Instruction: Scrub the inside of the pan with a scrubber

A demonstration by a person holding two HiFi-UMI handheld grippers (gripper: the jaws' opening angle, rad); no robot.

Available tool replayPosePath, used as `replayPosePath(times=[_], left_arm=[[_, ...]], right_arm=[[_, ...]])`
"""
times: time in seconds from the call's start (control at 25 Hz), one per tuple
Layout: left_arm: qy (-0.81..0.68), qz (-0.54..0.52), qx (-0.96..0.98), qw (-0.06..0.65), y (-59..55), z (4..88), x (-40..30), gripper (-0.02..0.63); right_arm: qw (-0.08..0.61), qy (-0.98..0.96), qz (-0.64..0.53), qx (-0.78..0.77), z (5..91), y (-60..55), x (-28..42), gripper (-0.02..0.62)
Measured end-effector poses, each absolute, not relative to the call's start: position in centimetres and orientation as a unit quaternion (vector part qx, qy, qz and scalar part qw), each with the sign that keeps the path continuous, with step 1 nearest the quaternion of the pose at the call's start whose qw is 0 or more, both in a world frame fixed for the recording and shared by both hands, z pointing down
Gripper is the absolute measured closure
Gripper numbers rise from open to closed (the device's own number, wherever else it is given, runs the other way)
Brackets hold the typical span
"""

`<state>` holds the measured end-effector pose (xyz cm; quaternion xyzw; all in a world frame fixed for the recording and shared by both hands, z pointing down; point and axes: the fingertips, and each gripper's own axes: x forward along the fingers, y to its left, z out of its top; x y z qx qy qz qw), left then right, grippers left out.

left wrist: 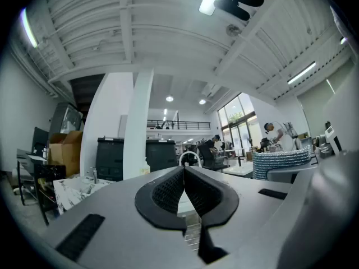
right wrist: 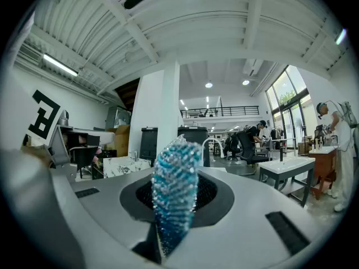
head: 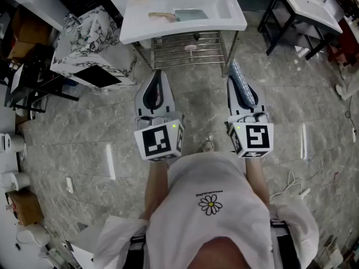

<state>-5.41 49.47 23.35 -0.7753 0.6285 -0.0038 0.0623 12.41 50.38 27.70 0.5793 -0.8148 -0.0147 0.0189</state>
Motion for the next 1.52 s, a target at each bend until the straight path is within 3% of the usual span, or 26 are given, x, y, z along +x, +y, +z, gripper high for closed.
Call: replayPosePath(times=[0.44, 1.0, 1.24, 1.52], left_arm=[[0.634, -0.002, -0.77, 0.068, 49.5, 23.9, -4.9, 0.588], [0.647, 0.005, -0.76, 0.068, 47.9, 24.5, -6.7, 0.588], [0.631, 0.052, -0.767, 0.103, 40.8, 22.0, -6.2, 0.588], [0.618, 0.055, -0.774, 0.128, 28.1, 19.4, -7.6, 0.588]], right_arm=[[0.017, -0.825, -0.016, 0.564, 28.6, 50.1, 12.8, 0.538], [-0.034, -0.83, 0.018, 0.556, 28.4, 48.3, 12.5, 0.538], [-0.067, -0.823, -0.014, 0.565, 25.9, 41.7, 13.1, 0.538], [-0.056, -0.826, -0.025, 0.56, 25.2, 29.9, 9.5, 0.538]])
